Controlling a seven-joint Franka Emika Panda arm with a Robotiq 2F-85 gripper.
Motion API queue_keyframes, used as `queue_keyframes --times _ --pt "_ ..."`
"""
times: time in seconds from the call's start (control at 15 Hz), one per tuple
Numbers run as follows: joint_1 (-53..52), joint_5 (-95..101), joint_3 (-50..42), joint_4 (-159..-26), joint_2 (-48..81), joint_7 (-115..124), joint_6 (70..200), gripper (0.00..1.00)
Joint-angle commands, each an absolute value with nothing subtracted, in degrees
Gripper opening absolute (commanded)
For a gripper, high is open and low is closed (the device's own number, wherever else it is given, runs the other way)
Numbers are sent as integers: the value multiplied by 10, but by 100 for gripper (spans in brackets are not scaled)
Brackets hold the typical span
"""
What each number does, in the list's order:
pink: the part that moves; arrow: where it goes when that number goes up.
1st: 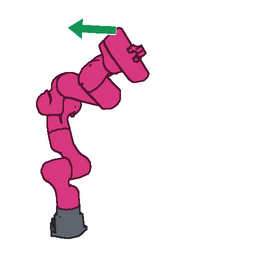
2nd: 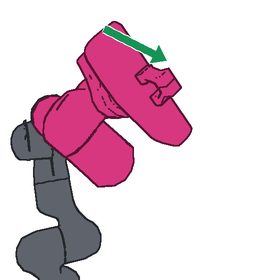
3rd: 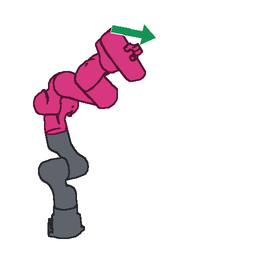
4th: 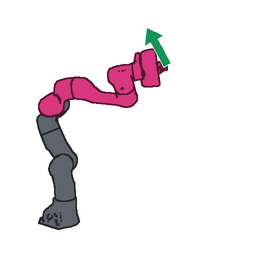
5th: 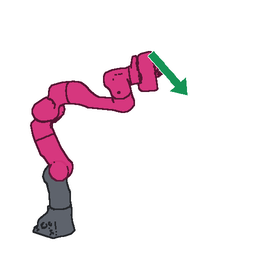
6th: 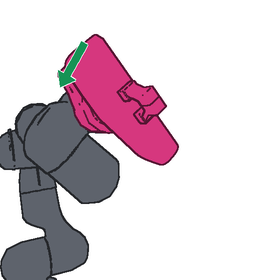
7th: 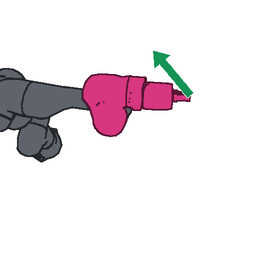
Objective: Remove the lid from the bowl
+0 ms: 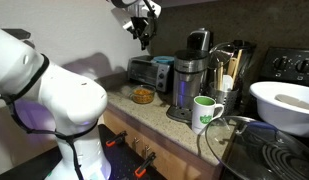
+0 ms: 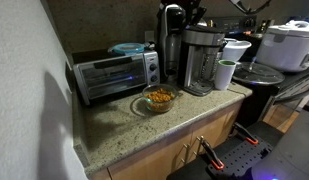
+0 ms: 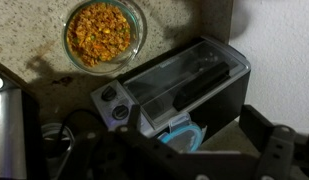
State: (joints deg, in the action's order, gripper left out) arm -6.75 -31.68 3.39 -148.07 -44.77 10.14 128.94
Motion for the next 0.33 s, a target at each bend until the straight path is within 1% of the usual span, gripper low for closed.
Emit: queue_keyframes --times 0.0,0.27 --pt "-69 -307 22 -1510 -498 93 1265 100" --pt "-69 -308 17 -1526 -521 87 1255 100"
